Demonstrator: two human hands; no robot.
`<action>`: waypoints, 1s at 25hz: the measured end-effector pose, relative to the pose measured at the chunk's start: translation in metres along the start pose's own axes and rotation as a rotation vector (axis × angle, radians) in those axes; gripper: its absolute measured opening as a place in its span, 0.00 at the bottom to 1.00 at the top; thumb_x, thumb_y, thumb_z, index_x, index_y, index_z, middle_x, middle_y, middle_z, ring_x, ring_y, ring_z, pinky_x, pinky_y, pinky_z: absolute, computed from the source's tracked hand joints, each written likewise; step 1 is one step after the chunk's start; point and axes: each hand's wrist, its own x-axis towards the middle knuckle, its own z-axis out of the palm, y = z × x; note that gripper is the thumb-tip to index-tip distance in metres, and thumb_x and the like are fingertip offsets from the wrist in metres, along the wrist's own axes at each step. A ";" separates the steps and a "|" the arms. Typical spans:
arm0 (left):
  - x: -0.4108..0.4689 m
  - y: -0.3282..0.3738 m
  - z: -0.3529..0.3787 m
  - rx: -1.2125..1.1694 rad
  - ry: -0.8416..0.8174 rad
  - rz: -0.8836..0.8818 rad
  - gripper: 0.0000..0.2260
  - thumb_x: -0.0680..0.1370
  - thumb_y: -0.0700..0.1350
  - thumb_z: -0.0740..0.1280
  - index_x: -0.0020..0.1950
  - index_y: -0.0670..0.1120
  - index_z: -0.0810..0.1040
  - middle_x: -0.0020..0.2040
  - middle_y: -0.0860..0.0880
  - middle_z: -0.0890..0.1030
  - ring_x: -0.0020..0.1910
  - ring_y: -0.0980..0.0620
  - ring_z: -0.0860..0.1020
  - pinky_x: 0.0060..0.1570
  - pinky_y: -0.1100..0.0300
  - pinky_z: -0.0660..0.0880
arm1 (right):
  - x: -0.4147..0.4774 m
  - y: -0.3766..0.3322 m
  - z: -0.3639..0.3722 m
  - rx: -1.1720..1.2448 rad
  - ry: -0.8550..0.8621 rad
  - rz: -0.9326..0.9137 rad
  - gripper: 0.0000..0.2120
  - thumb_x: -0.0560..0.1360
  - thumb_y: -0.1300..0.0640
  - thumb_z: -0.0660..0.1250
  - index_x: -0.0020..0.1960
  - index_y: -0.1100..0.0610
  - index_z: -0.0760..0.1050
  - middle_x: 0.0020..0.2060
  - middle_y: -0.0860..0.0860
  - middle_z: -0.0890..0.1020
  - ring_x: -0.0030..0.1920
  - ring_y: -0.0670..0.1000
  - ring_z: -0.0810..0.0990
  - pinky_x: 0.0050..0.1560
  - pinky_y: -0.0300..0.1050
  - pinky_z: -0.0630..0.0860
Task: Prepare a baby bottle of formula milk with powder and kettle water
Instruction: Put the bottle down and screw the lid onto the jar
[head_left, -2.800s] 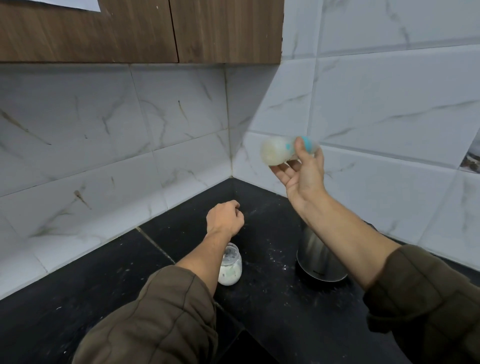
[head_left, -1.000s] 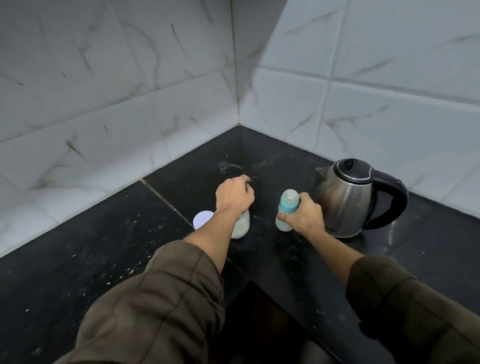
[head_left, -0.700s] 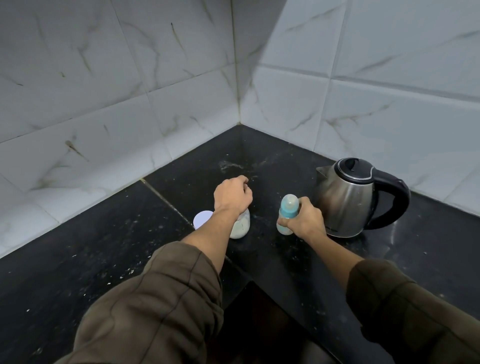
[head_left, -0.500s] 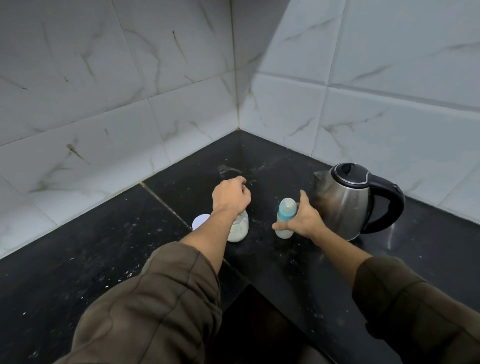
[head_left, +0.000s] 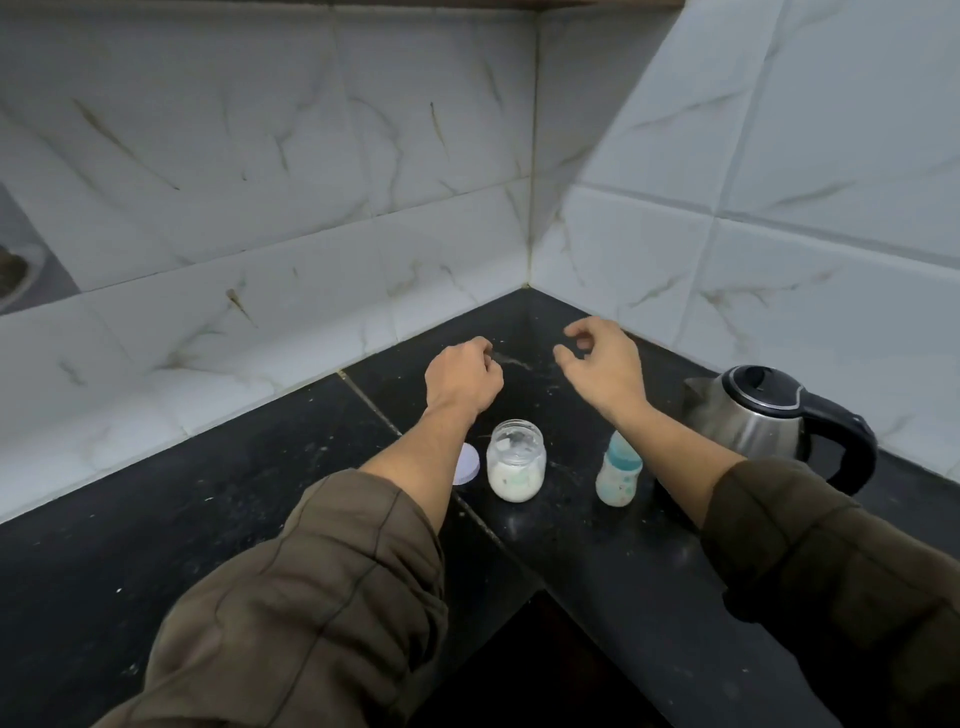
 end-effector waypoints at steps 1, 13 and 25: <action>0.002 -0.009 -0.005 0.003 0.010 -0.020 0.16 0.83 0.47 0.64 0.70 0.50 0.78 0.56 0.48 0.86 0.57 0.45 0.82 0.54 0.52 0.78 | 0.003 -0.011 0.011 -0.018 -0.048 -0.014 0.13 0.76 0.54 0.73 0.59 0.54 0.81 0.55 0.50 0.83 0.54 0.49 0.82 0.58 0.46 0.79; 0.012 -0.124 -0.002 0.064 -0.060 -0.172 0.16 0.83 0.48 0.64 0.70 0.50 0.78 0.55 0.49 0.86 0.55 0.47 0.83 0.55 0.52 0.79 | 0.001 -0.030 0.162 -0.542 -0.834 -0.224 0.24 0.75 0.55 0.73 0.70 0.52 0.75 0.61 0.53 0.81 0.58 0.55 0.81 0.58 0.52 0.81; 0.029 -0.150 0.026 0.055 -0.174 -0.233 0.15 0.83 0.48 0.65 0.70 0.51 0.78 0.54 0.49 0.85 0.53 0.48 0.83 0.57 0.50 0.81 | 0.004 -0.016 0.213 -0.900 -1.125 -0.345 0.35 0.69 0.48 0.79 0.73 0.51 0.71 0.65 0.55 0.76 0.63 0.58 0.77 0.56 0.54 0.78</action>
